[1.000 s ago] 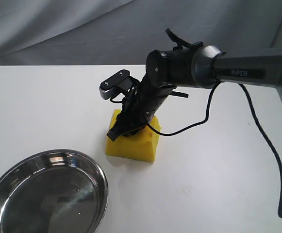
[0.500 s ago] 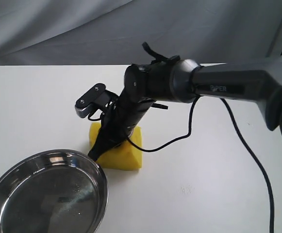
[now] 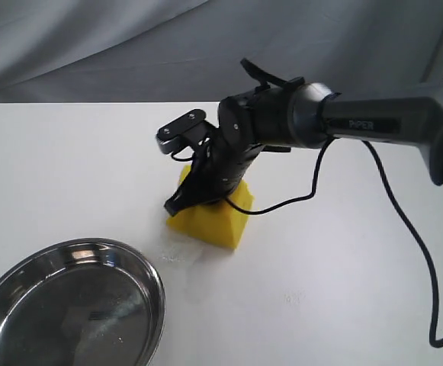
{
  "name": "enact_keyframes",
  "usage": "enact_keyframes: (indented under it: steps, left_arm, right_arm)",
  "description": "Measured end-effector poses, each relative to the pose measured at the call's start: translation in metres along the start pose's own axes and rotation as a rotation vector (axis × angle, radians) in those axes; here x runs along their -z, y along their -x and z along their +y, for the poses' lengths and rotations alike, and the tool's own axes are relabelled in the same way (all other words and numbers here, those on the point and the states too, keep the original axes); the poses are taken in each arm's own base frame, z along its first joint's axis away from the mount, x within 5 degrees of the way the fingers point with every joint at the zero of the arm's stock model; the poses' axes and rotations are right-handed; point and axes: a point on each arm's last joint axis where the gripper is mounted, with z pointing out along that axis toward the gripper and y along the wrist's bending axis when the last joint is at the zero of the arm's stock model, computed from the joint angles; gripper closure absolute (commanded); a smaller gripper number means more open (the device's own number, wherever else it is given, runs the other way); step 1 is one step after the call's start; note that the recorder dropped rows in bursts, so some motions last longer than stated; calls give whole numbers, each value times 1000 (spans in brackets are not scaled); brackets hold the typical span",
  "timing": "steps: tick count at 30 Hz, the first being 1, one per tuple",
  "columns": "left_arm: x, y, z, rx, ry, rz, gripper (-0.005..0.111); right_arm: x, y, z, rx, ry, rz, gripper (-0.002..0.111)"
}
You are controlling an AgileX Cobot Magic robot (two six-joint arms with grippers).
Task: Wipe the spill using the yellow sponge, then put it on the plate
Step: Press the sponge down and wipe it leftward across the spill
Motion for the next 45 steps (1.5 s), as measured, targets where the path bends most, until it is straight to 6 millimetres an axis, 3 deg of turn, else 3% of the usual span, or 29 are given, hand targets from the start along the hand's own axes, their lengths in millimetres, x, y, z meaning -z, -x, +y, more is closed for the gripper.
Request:
enact_keyframes:
  steps: [4,6,10,13,17,21,24,28,31,36,45]
  left_arm:
    - [0,0,0,0,0,0,107]
    - [0,0,0,0,0,0,107]
    - [0,0,0,0,0,0,107]
    - [0,0,0,0,0,0,107]
    - [0,0,0,0,0,0,107]
    - [0,0,0,0,0,0,107]
    - [0,0,0,0,0,0,107]
    - [0,0,0,0,0,0,107]
    - [0,0,0,0,0,0,107]
    - [0,0,0,0,0,0,107]
    - [0,0,0,0,0,0,107]
  right_arm:
    - [3,-8,-46,-112,-113,10,108]
    - [4,-11,-59,-156,-130,10,108]
    - [3,-11,-58,-142,-105,9,108]
    - [2,-7,-41,-52,-26,-6,108]
    - [-2,2,17,100,73,-20,108]
    - [-3,5,60,182,117,-22,108]
    - [-2,4,75,208,133,-22,108]
    - [-2,4,78,190,136,-21,108]
    - [-3,4,64,129,108,-14,108]
    - [-3,2,12,-49,29,-10,108]
    - [5,-23,-83,-238,-54,50,108]
